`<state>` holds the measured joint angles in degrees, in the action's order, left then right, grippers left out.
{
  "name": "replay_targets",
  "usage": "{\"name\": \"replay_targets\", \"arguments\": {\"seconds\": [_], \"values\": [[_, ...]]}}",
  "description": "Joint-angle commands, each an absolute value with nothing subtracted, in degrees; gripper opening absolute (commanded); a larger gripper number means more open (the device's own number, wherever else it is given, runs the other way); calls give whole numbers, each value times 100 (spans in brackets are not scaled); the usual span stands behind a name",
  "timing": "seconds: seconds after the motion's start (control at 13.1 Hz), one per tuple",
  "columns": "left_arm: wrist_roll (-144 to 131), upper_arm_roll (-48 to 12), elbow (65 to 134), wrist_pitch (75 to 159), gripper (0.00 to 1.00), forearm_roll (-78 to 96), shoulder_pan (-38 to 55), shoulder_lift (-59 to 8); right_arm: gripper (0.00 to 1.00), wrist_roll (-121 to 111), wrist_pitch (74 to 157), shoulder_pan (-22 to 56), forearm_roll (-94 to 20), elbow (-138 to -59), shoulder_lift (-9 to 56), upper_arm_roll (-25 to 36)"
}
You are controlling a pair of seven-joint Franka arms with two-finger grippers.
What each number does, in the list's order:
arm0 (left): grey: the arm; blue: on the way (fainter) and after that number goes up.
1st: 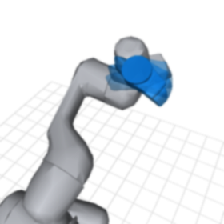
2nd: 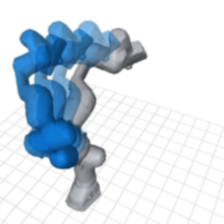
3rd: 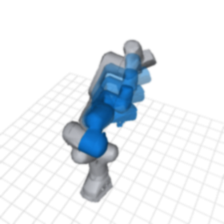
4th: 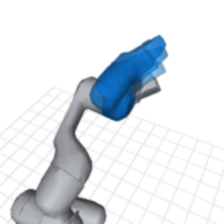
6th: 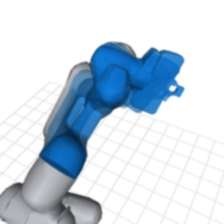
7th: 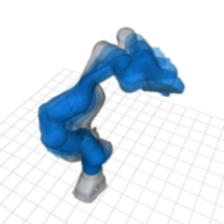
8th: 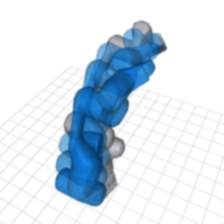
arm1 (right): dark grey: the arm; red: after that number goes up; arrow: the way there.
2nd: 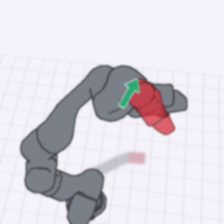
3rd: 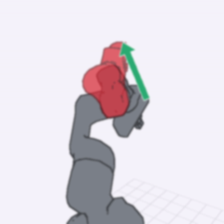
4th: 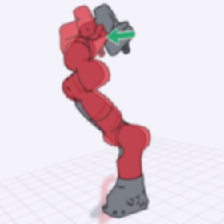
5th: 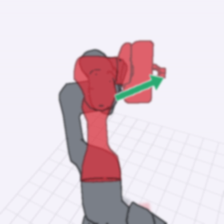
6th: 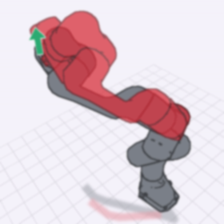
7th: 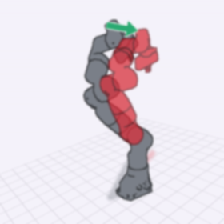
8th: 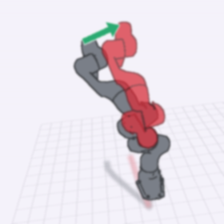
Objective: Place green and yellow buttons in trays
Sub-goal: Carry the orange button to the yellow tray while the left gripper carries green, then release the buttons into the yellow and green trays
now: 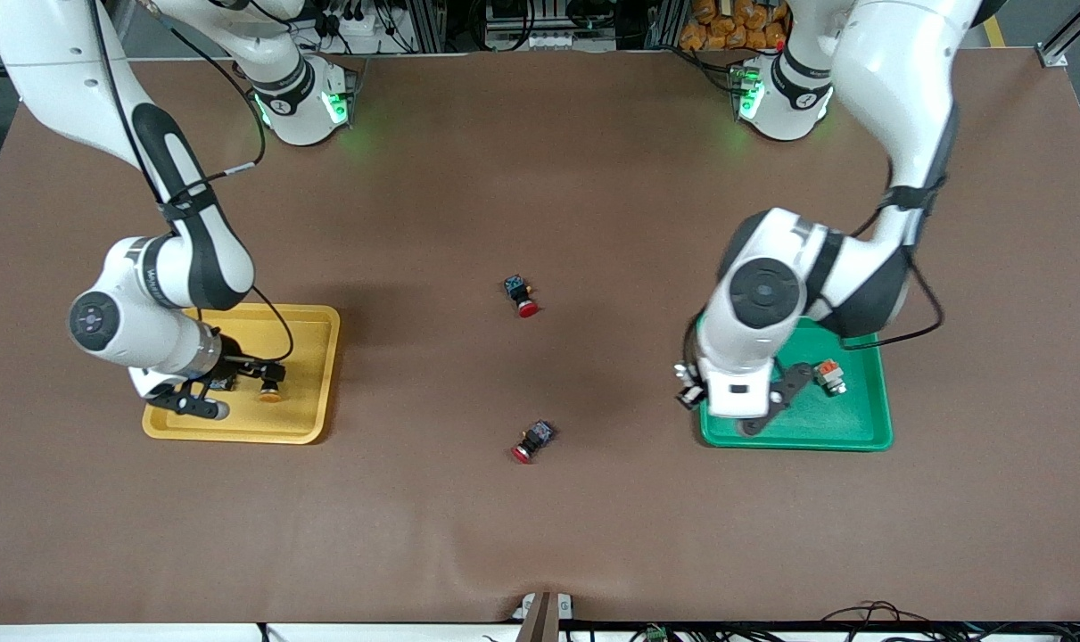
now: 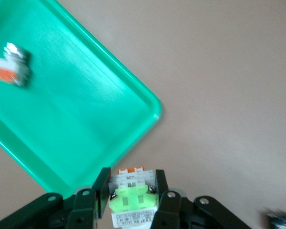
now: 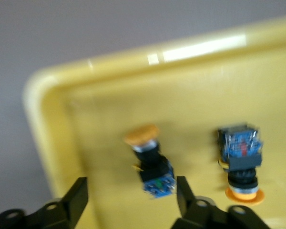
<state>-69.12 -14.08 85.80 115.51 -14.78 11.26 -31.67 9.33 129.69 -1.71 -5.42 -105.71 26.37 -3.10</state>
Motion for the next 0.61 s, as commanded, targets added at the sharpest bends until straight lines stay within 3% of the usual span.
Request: {"name": "replay_targets", "arguments": {"seconds": [0.0,0.15,0.54], "values": [[-5605,-1494,9228,11549,0,-1442,521,-2777,100,879,11809,-343,-528,-9172,2610,-501],[-4916,-1494,9229,11584,0,-1284,143,-2882,100,888,10937,-352,-536,-8274,2619,-510],[-4113,-1477,9211,12171,0,-1020,-79,-3452,100,880,9731,-422,-467,-7429,2452,-658]]}}
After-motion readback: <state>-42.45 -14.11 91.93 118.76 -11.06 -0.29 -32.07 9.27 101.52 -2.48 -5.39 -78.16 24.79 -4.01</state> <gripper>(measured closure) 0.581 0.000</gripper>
